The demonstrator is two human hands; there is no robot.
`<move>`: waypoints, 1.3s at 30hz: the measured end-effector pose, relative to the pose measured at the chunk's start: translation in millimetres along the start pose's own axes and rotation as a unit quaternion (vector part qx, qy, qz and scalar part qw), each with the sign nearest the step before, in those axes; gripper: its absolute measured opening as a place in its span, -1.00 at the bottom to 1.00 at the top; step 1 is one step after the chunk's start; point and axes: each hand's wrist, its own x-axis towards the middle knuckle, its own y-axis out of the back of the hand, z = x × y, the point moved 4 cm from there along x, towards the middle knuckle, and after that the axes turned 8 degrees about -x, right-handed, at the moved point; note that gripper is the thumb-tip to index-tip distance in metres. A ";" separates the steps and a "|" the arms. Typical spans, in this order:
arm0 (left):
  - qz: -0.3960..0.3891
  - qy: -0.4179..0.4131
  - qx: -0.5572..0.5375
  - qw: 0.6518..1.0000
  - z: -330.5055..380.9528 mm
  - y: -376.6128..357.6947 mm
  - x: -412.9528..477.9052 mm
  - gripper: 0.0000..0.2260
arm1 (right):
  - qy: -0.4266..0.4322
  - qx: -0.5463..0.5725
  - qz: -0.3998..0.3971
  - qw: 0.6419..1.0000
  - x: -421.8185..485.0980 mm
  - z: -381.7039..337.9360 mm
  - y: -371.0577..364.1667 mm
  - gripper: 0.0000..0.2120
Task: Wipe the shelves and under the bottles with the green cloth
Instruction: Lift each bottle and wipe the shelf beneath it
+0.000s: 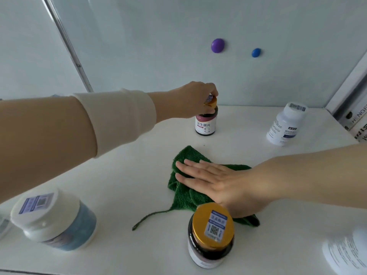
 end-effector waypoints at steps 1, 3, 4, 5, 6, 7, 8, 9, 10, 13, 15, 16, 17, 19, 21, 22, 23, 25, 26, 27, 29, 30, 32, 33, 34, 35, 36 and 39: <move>-0.002 -0.003 -0.005 1.000 -2.7 -0.2 0.4 -0.61 | 0.003 0.008 0.008 1.000 1.3 1.1 -1.9 -0.36; -0.001 -0.007 -0.024 1.000 -6.1 0.0 0.7 -0.63 | 0.008 0.019 0.021 1.000 4.2 7.1 -4.2 -0.42; 0.000 -0.009 -0.029 1.000 -6.9 0.7 1.4 -0.63 | 0.010 0.023 0.022 0.999 5.4 11.4 -3.4 -0.43; 0.002 -0.010 -0.031 0.999 -7.6 1.9 2.5 -0.62 | 0.008 0.023 0.020 1.000 6.3 16.4 -2.4 -0.43; 0.006 -0.009 -0.032 0.999 -8.0 4.5 3.9 -0.62 | -0.001 0.021 0.017 1.000 7.7 23.6 -1.0 -0.43; 0.016 -0.007 -0.033 0.999 -8.9 9.5 5.3 -0.63 | -0.017 0.017 0.015 1.000 9.1 32.3 0.4 -0.42; 0.036 -0.003 -0.034 0.999 -10.0 17.1 6.5 -0.63 | -0.037 0.014 0.016 0.999 11.1 42.5 2.1 -0.41; 0.062 0.004 -0.036 0.997 -12.1 26.8 7.3 -0.64 | -0.060 0.010 0.019 0.998 14.7 54.1 4.0 -0.40; 0.088 0.011 -0.037 0.995 -14.8 36.9 7.3 -0.64 | -0.088 0.007 0.026 0.996 18.8 67.2 6.1 -0.40; 0.127 0.032 -0.023 0.991 -24.8 57.1 4.1 -0.63 | -0.186 0.031 0.079 0.979 33.0 105.8 20.5 -0.41; 0.124 0.040 -0.014 0.991 -30.1 60.4 -0.1 -0.62 | -0.233 0.056 0.095 0.966 37.3 116.8 31.5 -0.42; 0.118 0.043 -0.014 0.992 -31.8 59.3 -2.6 -0.62 | -0.237 0.055 0.092 0.966 37.2 115.4 32.8 -0.42; 0.108 0.044 -0.013 0.993 -32.9 57.2 -4.7 -0.62 | -0.226 0.042 0.084 0.970 34.5 109.3 30.0 -0.41; 0.089 0.039 -0.009 0.995 -33.4 52.7 -7.6 -0.62 | -0.147 -0.001 0.050 0.988 21.5 85.5 10.7 -0.38; 0.078 0.031 -0.008 0.996 -32.6 49.6 -8.9 -0.62 | -0.045 -0.010 0.014 0.999 -1.0 53.4 -12.1 -0.36; 0.076 0.029 -0.010 0.997 -32.2 48.6 -9.2 -0.62 | -0.006 -0.011 -0.003 1.000 -11.4 41.8 -18.6 -0.35; 0.073 0.027 -0.012 0.997 -31.9 47.9 -9.1 -0.62 | 0.018 -0.016 -0.020 0.999 -19.2 36.2 -19.7 -0.36; 0.070 0.021 -0.015 0.997 -32.4 46.8 -8.1 -0.62 | 0.020 -0.010 -0.013 1.000 -17.5 43.4 -12.9 -0.38; 0.068 0.020 -0.017 0.997 -33.6 46.1 -7.7 -0.62 | -0.001 -0.005 0.005 1.000 -9.5 53.0 -7.1 -0.40; 0.066 0.019 -0.018 0.997 -34.9 45.1 -7.7 -0.63 | -0.036 -0.009 0.028 0.999 1.1 64.5 -0.3 -0.42; 0.060 0.018 -0.016 0.998 -37.0 42.7 -8.6 -0.63 | -0.134 -0.018 0.079 0.988 25.5 98.0 13.8 -0.41; 0.057 0.016 -0.012 0.998 -36.9 41.7 -9.1 -0.62 | -0.181 -0.008 0.102 0.978 36.3 114.9 22.9 -0.42; 0.053 0.013 -0.002 0.999 -34.3 40.7 -11.1 -0.62 | -0.243 0.024 0.129 0.961 50.1 138.1 39.6 -0.44; 0.052 0.013 0.001 0.999 -32.3 40.7 -12.5 -0.62 | -0.259 0.036 0.133 0.956 54.0 144.4 44.8 -0.44; 0.052 0.012 0.003 0.999 -30.3 40.8 -13.8 -0.61 | -0.270 0.042 0.133 0.953 56.6 147.1 46.6 -0.44; 0.051 0.012 0.005 0.999 -28.7 40.3 -15.2 -0.61 | -0.273 0.043 0.130 0.952 56.5 145.3 46.1 -0.43; 0.049 0.011 0.007 0.999 -27.7 38.9 -16.8 -0.61 | -0.269 0.041 0.125 0.954 54.4 139.7 42.5 -0.43; 0.040 0.002 0.002 0.999 -25.4 33.2 -21.8 -0.62 | -0.199 0.022 0.086 0.976 31.6 103.5 16.0 -0.39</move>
